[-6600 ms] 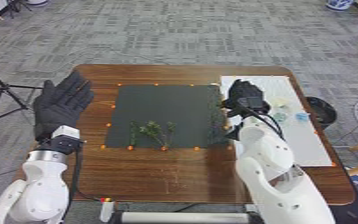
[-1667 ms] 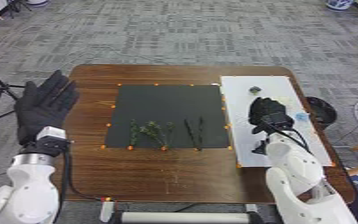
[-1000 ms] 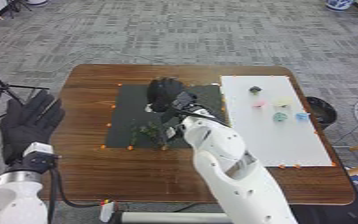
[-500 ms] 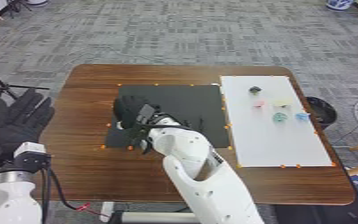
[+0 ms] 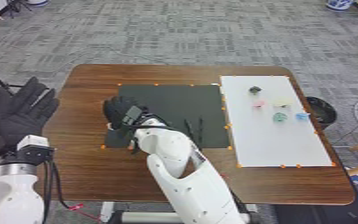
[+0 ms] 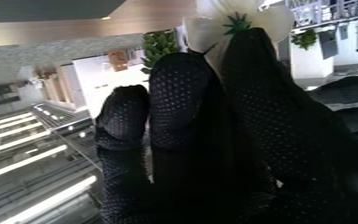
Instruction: Arrange flowers
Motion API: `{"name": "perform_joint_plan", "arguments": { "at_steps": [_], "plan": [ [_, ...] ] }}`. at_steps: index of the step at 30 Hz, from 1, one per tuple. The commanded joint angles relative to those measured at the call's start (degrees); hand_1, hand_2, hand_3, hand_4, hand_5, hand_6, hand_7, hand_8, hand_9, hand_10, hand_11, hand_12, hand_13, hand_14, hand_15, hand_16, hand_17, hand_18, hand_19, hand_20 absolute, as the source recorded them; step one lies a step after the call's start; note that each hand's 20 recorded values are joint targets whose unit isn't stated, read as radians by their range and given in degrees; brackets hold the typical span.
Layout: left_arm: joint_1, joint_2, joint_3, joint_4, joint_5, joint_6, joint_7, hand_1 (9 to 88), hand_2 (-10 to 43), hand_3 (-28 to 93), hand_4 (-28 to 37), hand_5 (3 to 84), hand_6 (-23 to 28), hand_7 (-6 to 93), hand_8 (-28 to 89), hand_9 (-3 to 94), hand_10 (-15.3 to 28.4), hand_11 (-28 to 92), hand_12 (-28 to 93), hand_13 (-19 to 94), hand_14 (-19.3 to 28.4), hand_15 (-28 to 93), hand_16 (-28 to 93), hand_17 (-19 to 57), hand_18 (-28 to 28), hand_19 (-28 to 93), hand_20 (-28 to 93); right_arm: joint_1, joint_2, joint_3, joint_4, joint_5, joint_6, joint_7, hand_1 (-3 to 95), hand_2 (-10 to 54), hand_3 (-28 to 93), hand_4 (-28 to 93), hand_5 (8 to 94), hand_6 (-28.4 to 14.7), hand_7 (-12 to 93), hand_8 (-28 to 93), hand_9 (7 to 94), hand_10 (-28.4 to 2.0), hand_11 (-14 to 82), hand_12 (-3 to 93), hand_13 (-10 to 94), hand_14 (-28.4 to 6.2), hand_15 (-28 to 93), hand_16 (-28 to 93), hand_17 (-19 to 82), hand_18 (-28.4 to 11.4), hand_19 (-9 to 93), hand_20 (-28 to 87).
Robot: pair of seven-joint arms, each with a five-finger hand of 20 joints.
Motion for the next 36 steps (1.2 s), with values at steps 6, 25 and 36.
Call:
{"name": "perform_joint_plan", "arguments": {
  "at_steps": [6, 25, 36],
  "plan": [
    [-1.1, -0.29, 1.67, 0.46, -0.54, -0.7, -0.41, 23.6, 17.8, 63, -28.3, 40.6, 10.6, 6.1, -6, 29.6, 15.9, 13, 9, 23, 17.6, 16, -1, -9.8, 17.7, 38, 5, -1.6, -1.8, 1.1, 0.5, -9.6, -1.2, -3.3, 60.3, -9.5, 67, -25, 68.4, -0.4, 30, 0, 74.7, -7.6, 5.9, 30.4, 69, -5.0, 56, 42, 40, -19.4, 83, 40],
    [-0.4, -0.6, 1.18, 0.66, -0.82, -1.0, -0.36, 23.7, 17.2, 64, -28.3, 40.2, 9.9, 7.0, -7, 29.3, 14.9, 13, 8, 23, 16.2, 14, 0, -9.3, 16.7, 36, 7, -2.1, -0.2, 0.2, -1.6, -7.5, -4.1, -4.1, 57.5, -9.5, 71, -25, 60.1, -0.7, 18, -9, 60.4, -10.8, 12.2, 16.5, 66, -4.4, 55, 42, 38, -19.1, 81, 39],
    [0.4, -0.67, 0.36, 0.11, -1.08, 0.68, -0.09, 21.5, 17.8, 65, -28.3, 38.2, 9.2, 4.8, -6, 27.4, 13.3, 10, 7, 21, 14.2, 9, -1, -8.5, 15.8, 33, 7, -0.5, -3.4, 1.4, -3.0, -19.3, -21.7, -14.8, 51.6, -0.3, 78, -24, 40.2, -3.9, 4, -8, 38.1, -8.9, 4.2, 10.7, 58, -9.3, 69, 37, 33, -20.2, 82, 39]
  ]
}}
